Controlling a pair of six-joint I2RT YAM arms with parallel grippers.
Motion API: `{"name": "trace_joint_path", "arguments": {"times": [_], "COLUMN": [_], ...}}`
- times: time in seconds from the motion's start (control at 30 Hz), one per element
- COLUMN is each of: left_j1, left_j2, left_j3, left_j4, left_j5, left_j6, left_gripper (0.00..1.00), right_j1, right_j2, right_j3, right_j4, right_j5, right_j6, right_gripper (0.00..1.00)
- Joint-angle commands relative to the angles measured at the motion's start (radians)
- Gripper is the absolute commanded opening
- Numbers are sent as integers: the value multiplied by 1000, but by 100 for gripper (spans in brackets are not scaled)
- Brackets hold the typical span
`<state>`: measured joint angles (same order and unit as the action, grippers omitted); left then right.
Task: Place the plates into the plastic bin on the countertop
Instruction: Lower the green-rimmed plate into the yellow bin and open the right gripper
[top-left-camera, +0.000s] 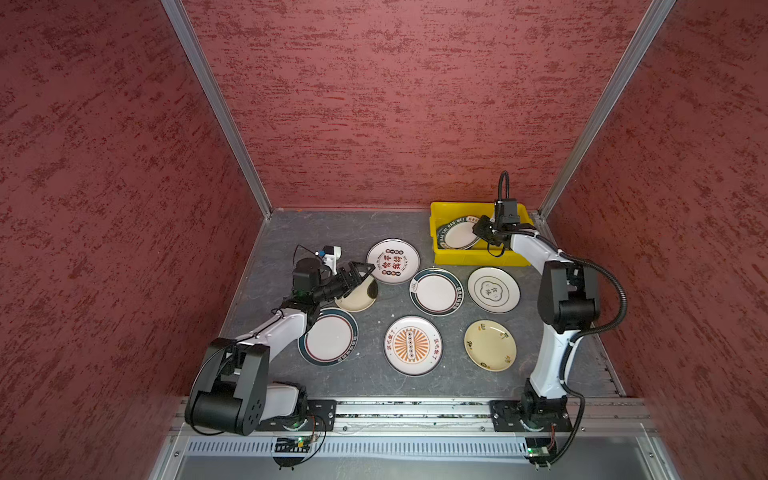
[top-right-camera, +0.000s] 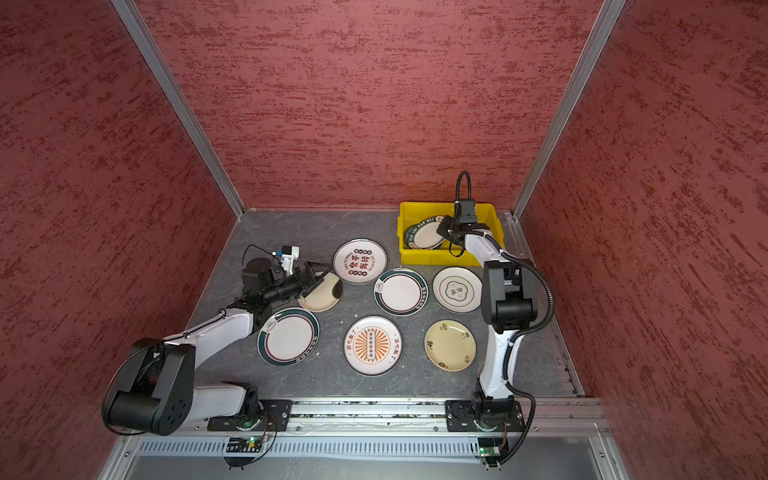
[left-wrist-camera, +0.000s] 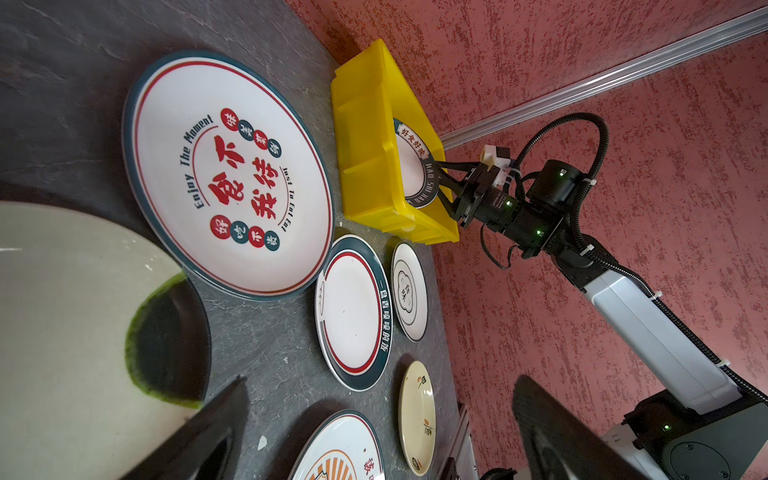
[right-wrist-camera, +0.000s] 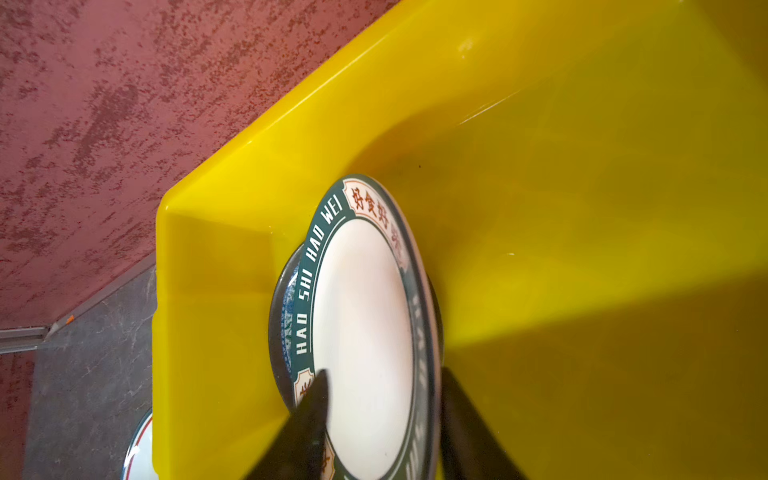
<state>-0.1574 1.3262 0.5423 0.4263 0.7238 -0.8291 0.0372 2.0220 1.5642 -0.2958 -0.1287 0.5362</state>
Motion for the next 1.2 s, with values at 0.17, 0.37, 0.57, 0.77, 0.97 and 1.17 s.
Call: {"name": "trace_joint_path", "arguments": {"times": [0.17,0.37,0.57,0.77,0.97,1.17], "left_j1": [-2,-1,17,90,88,99], "left_j2": [-5,-18,-16,-50,-215,-394], "left_j3": [-4,-4,25,28,9,54], "left_j4": [-6,-35,-174,-312,-583,-949], "left_j5": [-18,-41,-147,-198,-359,-525], "left_j6": [10,21,35,1,-11,-19], "left_gripper": [99,100,99,99,99,99], "right_j1": [-10,-11,-9,0,-1,-1], "right_j2": [-100,-213,-367,-533,-673,-799], "right_j3": [-37,-127,-346,-541,-629,-744], "right_j4": [49,82,262,368,371,481], "right_j5": [35,123,106,52,-42,-191], "right_j6": [-48,-65,-49,-44,-85,-41], "right_gripper": [92,99,99,99,99,99]}}
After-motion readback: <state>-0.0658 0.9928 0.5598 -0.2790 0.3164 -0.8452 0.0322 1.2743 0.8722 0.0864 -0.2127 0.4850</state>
